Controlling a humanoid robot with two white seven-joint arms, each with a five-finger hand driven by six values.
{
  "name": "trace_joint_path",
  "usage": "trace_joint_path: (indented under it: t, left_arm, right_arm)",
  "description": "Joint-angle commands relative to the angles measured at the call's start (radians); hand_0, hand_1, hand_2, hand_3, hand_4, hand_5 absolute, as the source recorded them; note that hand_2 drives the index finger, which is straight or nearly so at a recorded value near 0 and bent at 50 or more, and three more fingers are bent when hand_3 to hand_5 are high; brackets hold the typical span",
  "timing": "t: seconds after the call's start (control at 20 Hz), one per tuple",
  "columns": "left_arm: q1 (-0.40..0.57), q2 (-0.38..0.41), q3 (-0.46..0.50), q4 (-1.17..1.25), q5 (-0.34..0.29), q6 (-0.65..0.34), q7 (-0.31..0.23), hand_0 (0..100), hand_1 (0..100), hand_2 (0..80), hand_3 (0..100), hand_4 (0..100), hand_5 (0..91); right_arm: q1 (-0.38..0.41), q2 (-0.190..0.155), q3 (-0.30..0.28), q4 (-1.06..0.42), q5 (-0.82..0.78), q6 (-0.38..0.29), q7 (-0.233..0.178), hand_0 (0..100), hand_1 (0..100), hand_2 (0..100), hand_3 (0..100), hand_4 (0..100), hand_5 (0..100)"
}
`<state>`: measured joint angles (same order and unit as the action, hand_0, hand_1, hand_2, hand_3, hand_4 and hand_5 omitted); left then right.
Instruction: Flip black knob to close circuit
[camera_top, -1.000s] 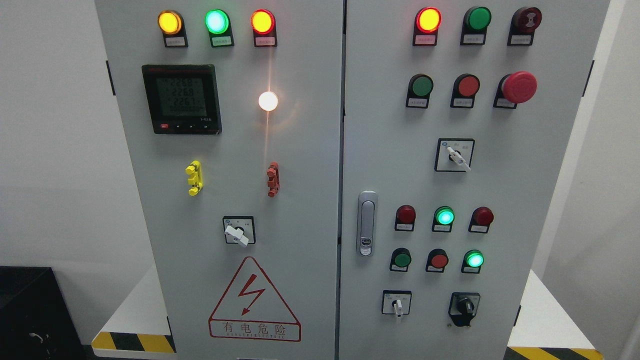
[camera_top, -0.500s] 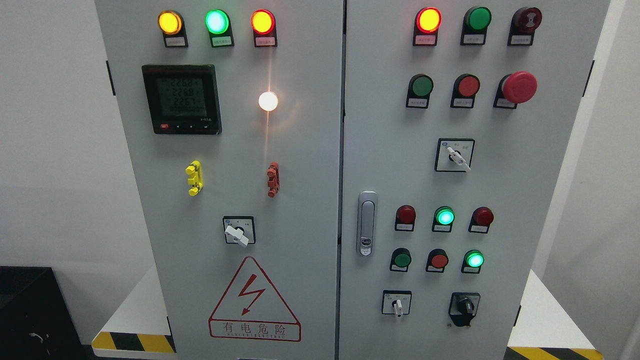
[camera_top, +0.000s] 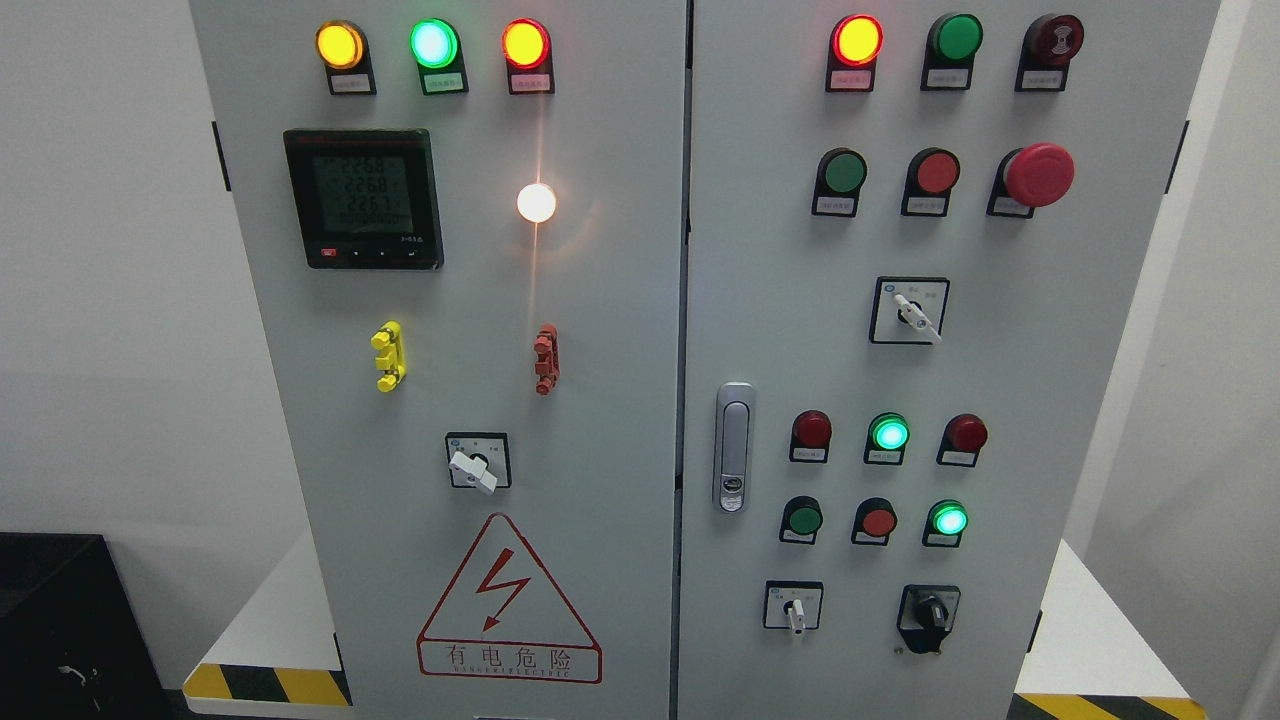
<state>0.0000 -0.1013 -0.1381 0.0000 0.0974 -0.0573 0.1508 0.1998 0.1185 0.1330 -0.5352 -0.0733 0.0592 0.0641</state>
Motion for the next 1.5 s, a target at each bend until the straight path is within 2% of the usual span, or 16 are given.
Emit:
trace_joint_path:
  t: [0.0,0.05,0.15,0.2,0.25,0.35,0.45,0.5,0.6,0.75,0.9,0.95,1.2,1.35,1.45]
  left_arm:
    - [0.023,0.0,0.0,-0.029,0.001,0.001,0.0,12,56,0.0,0,0,0.0]
    - [0.023,0.0,0.0,-0.029,0.001,0.001,0.0,12,56,0.0,0,0,0.0]
    - [0.023,0.0,0.0,-0.031,0.001,0.001,0.0,12,56,0.0,0,0,0.0]
    - [0.023,0.0,0.0,-0.031,-0.001,0.001,0.0,12,56,0.0,0,0,0.0]
    - [0.023,0.0,0.0,-0.031,-0.001,0.001,0.0,12,56,0.0,0,0,0.0]
    - [0.023,0.0,0.0,-0.029,-0.001,0.001,0.0,12,56,0.0,0,0,0.0]
    - [0.023,0.0,0.0,-0.031,0.001,0.001,0.0,12,56,0.0,0,0,0.0]
    - [0.023,0.0,0.0,-0.031,-0.001,0.001,0.0,12,56,0.0,0,0,0.0]
    - [0.023,0.0,0.0,-0.029,-0.001,0.001,0.0,12,56,0.0,0,0,0.0]
    - [0.023,0.0,0.0,-0.031,0.001,0.001,0.0,12,56,0.0,0,0,0.0]
    - [0.023,0.0,0.0,-0.031,-0.001,0.001,0.0,12,56,0.0,0,0,0.0]
    - [0.023,0.0,0.0,-0.031,-0.001,0.001,0.0,12,56,0.0,0,0,0.0]
    - [0.023,0.0,0.0,-0.031,-0.001,0.001,0.0,12,56,0.0,0,0,0.0]
    - [0.023,0.0,0.0,-0.031,0.001,0.001,0.0,12,56,0.0,0,0,0.0]
    - [0.023,0.0,0.0,-0.031,0.001,0.001,0.0,12,56,0.0,0,0,0.0]
  right_arm:
    - [0.02,-0.002,-0.004,-0.279,0.03,-0.038,-0.004,0,6,0,0,0,0]
    - [0.023,-0.002,-0.006,-0.317,0.067,-0.039,-0.007,0,6,0,0,0,0]
    - [0.03,-0.002,-0.035,-0.397,0.139,-0.039,-0.03,0,6,2,10,3,0]
    - [0.033,-0.003,-0.051,-0.438,0.173,-0.039,-0.049,0,6,4,14,8,1]
    - [0.033,-0.003,-0.055,-0.472,0.209,-0.041,-0.065,0,7,10,23,18,8]
    - [0.035,-0.003,-0.056,-0.537,0.294,-0.056,-0.107,0,7,17,32,30,16]
    - [0.035,-0.003,-0.061,-0.583,0.39,-0.082,-0.133,0,7,20,37,33,20]
    - [0.035,-0.003,-0.07,-0.612,0.433,-0.085,-0.139,0,7,23,41,37,26]
    - [0.035,-0.003,-0.082,-0.67,0.501,-0.087,-0.142,0,7,24,43,38,27]
    - [0.035,-0.002,-0.11,-0.736,0.59,-0.087,-0.158,0,7,28,51,44,30]
    - [0.033,-0.002,-0.144,-0.802,0.702,-0.082,-0.173,0,7,36,58,52,40]
    - [0.033,-0.002,-0.151,-0.822,0.733,-0.082,-0.181,0,7,41,61,56,46]
    - [0.027,0.0,-0.157,-0.925,0.878,-0.076,-0.208,0,4,57,75,67,62]
    - [0.009,0.001,-0.157,-0.945,0.931,-0.078,-0.274,0,5,70,86,77,76]
    - [-0.003,0.003,-0.176,-0.947,0.958,-0.075,-0.28,0,6,80,95,85,87]
